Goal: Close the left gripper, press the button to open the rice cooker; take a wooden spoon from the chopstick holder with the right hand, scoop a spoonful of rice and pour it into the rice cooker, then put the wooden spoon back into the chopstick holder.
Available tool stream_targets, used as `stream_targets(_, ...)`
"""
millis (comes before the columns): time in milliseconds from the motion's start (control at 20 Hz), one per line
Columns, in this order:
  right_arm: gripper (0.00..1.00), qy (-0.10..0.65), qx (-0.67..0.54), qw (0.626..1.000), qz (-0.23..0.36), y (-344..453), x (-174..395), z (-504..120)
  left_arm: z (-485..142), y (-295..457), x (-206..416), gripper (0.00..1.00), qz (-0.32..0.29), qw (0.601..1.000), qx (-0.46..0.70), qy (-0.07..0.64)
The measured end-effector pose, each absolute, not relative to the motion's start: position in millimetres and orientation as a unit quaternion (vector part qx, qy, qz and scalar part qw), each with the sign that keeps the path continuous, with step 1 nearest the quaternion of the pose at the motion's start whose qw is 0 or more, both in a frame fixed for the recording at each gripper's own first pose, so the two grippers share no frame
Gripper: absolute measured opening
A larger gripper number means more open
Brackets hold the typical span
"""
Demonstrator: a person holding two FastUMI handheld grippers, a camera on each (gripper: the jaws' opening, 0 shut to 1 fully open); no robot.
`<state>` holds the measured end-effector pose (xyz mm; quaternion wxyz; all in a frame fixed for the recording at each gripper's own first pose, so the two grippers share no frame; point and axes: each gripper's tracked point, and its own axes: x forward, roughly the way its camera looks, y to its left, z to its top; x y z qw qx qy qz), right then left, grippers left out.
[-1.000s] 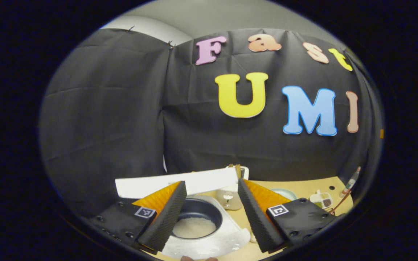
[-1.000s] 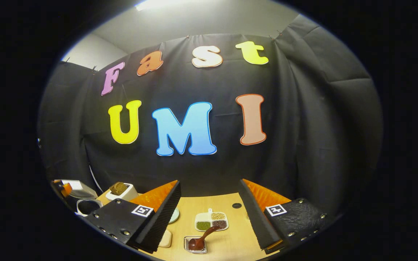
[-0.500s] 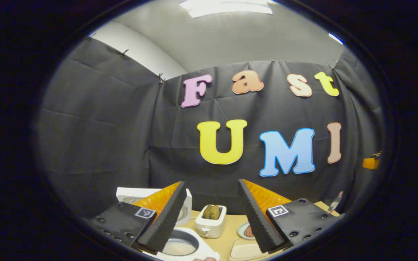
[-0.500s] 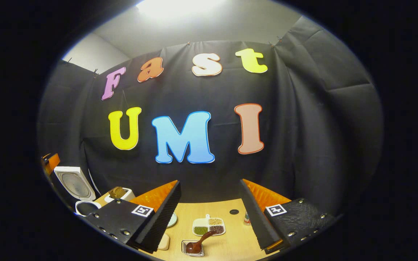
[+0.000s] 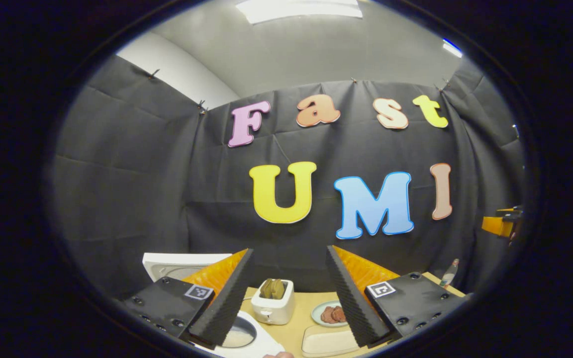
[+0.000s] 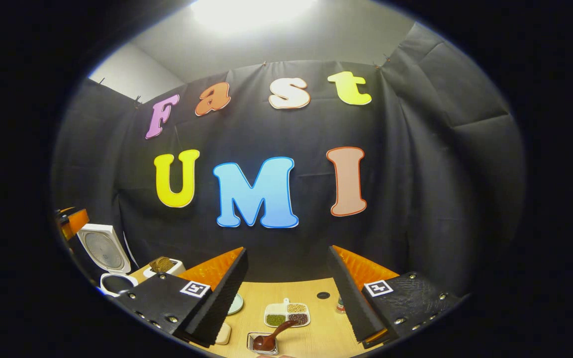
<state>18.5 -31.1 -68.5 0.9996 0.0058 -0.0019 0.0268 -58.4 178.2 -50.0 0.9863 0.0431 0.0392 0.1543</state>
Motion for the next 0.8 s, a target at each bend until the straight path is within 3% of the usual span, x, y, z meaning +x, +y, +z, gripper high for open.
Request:
stream_targets(200,0.97,0.002,0.022,0.999,0.046,-27.7,24.8,-93.7,-57.1,166.6,-49.5,0.96,0.142,0.988,0.039,0.051)
stream_targets(400,0.97,0.055,0.028,0.998,0.034,-39.1,38.4,-150.7,-63.8,157.5,-44.6,0.96,0.133,0.988,0.049,0.061)
stream_targets(450,0.98,0.065,0.031,0.997,0.029,-42.8,41.1,-162.3,-66.9,155.9,-44.5,0.92,0.132,0.988,0.052,0.066)
stream_targets(500,0.98,0.072,0.033,0.997,0.027,-45.2,44.4,-171.1,-69.7,153.0,-43.3,0.96,0.131,0.988,0.054,0.069)
stream_targets(800,0.98,0.139,0.048,0.989,0.031,-41.3,67.6,-242.8,-82.8,139.2,-37.9,0.96,0.124,0.986,0.064,0.086)
